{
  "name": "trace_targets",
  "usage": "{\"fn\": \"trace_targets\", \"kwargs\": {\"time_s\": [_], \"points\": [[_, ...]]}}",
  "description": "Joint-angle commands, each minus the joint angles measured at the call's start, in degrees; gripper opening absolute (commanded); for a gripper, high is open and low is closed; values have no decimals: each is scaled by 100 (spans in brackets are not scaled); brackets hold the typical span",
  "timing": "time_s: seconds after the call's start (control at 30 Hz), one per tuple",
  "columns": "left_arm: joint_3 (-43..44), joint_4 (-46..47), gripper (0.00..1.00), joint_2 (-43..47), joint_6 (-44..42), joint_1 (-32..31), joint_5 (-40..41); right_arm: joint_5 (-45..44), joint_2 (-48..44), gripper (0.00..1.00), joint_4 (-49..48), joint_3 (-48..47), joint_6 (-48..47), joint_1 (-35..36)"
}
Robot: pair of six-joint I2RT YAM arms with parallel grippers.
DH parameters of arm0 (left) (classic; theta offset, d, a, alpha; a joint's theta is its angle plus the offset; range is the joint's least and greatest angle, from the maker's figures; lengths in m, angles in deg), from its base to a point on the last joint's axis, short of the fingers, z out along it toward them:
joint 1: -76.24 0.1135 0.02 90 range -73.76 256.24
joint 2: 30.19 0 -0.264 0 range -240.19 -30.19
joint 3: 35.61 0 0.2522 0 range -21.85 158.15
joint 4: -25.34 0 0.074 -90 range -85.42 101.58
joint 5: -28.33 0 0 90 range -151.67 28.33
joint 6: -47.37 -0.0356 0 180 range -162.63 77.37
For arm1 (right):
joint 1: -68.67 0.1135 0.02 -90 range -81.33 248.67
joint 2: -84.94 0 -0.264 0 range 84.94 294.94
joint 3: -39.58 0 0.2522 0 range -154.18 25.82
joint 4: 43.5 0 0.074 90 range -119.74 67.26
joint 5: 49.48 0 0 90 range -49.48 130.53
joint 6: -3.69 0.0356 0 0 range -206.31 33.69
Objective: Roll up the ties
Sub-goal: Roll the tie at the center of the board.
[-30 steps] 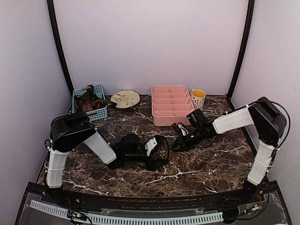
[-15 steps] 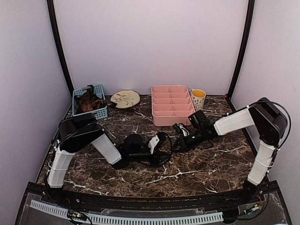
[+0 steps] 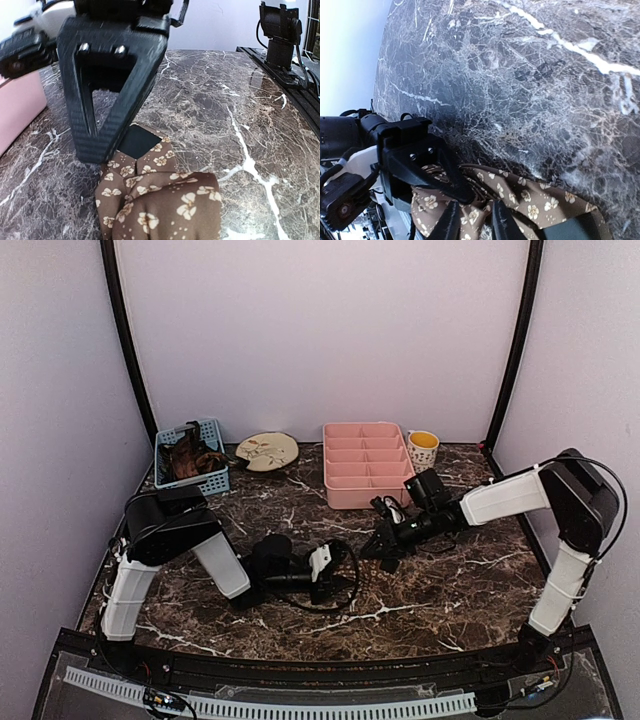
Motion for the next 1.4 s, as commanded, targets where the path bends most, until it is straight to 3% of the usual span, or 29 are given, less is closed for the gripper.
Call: {"fn": "trace_targets", "kwargs": {"time_s": [0.0, 0.3, 0.53, 0.77, 1.0, 1.2, 1.37], "points": [[-217, -847, 18, -21, -412, -30, -11, -32, 282, 19, -14, -184, 57, 180], [-303, -806, 17, 38, -564, -24, 92, -453, 732, 11, 217, -104, -178, 260], [-246, -336, 17, 388, 290, 23, -18, -815, 770, 6, 369, 302, -399, 254], [-378, 141, 17, 663, 763, 23, 1165, -954, 846, 5, 376, 434, -519, 213], [-549, -334, 17, 716, 16, 31, 1760, -975, 903, 5, 351, 448, -580, 144], [-783, -966, 19, 720, -838, 31, 952, -1005, 920, 5, 378, 400, -644, 101], [-783, -1493, 19, 677, -902, 31, 738, -913, 663, 8, 443, 298, -655, 94]]}}
